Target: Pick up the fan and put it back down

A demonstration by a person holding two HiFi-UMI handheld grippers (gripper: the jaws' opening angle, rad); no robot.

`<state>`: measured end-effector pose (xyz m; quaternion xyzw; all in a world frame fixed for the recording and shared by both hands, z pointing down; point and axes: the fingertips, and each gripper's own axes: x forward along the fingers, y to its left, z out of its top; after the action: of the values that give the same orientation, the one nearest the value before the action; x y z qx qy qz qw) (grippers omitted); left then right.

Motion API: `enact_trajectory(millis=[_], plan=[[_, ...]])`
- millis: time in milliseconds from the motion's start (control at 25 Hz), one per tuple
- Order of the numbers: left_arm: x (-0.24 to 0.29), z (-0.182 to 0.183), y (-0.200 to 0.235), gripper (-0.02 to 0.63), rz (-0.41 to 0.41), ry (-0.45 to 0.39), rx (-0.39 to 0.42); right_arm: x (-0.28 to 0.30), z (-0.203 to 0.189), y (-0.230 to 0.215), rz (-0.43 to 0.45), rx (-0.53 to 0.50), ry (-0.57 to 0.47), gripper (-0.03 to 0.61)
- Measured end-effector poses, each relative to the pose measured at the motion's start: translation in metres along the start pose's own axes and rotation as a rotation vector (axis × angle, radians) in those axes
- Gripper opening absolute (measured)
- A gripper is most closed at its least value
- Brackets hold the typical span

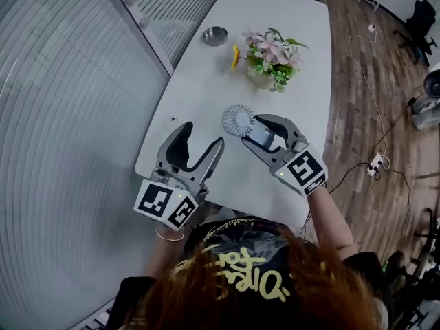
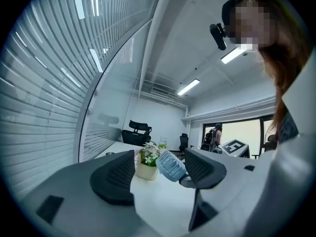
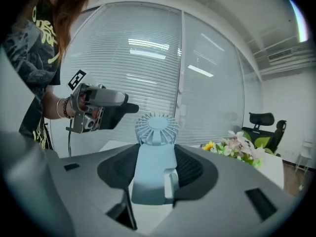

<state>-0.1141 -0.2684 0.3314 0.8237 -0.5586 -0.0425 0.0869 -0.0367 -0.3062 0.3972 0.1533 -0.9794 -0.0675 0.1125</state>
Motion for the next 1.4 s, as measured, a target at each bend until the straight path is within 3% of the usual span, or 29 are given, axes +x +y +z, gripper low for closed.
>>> enact_trajectory(millis=[360, 520, 840, 1400], plan=[[0.018, 0.017, -0.019, 0.310, -0.096, -0.025, 0.019, -0.042, 0.043, -0.021, -0.173, 0.049, -0.151, 0.218], [0.026, 0.019, -0.026, 0.310, -0.129, -0.029, 0.022, -0.059, 0.049, -0.031, -0.229, 0.132, -0.210, 0.218], [0.039, 0.011, -0.041, 0.310, -0.184, -0.009, 0.040, -0.092, 0.055, -0.041, -0.344, 0.157, -0.291, 0.218], [0.050, 0.004, -0.051, 0.305, -0.207, 0.004, 0.054, -0.119, 0.057, -0.044, -0.401, 0.149, -0.369, 0.218]])
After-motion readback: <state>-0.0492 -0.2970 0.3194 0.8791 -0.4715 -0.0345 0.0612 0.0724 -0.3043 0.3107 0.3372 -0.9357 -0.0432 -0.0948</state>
